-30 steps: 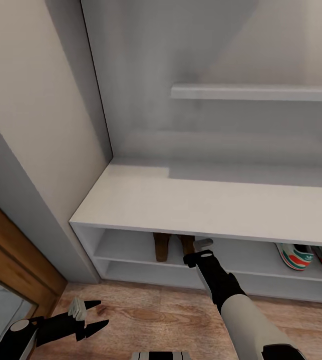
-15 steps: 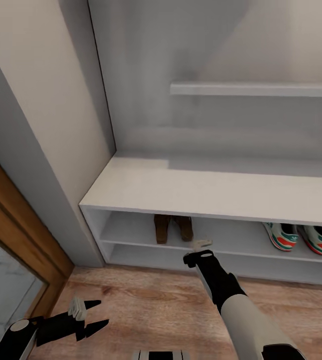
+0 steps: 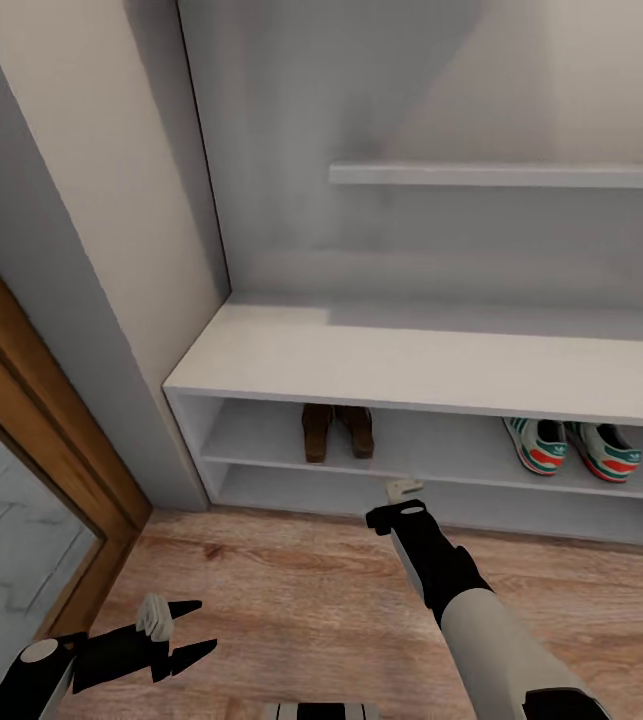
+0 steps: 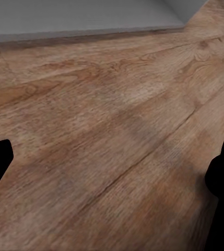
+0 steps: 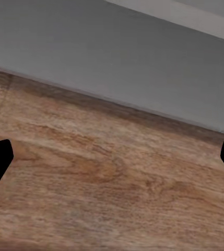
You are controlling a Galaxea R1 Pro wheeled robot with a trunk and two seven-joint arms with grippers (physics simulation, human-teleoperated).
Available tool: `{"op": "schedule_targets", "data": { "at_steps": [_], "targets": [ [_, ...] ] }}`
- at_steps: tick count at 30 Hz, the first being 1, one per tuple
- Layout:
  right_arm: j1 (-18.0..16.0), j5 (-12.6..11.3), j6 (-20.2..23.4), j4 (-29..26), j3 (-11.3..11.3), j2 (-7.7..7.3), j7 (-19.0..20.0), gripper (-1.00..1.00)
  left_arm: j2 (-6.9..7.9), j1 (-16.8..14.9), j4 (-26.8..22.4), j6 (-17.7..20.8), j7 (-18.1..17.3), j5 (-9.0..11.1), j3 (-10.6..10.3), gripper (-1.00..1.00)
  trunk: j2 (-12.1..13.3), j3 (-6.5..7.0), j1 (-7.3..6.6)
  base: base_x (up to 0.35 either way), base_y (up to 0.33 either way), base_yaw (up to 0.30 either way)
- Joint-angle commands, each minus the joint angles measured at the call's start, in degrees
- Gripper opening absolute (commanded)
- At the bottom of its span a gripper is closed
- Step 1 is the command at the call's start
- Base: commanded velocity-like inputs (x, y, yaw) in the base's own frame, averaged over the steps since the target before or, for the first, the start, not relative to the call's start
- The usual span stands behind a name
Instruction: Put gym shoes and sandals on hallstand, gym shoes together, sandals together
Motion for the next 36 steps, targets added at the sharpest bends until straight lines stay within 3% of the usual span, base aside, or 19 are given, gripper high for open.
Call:
{"op": "schedule_targets", "data": {
  "at_steps": [1,17,36],
  "targets": [
    [-0.01,0.31,0.30,-0.05,-0.06,0.03,-0.01,1.00,-0.05,-0.03,-0.07,-0.34,-0.24,-0.52,0.27,1.00,-0.02,-0.05,-0.01,-0.019,-0.161,0.000],
    [0.02,0.36,0.23,0.02,-0.03,0.03,-0.10,1.00,-0.02,-0.03,-0.07,-0.34,-0.24,-0.44,0.34,1.00,-0.02,-0.05,-0.01,-0.031,-0.171,0.000],
    [0.14,0.40,-0.21,0.02,-0.03,0.03,-0.10,1.00,0.04,-0.03,-0.07,-0.42,-0.24,-0.42,0.43,1.00,-0.02,1.32,-0.01,-0.317,-0.034,-0.073]
  ]
}}
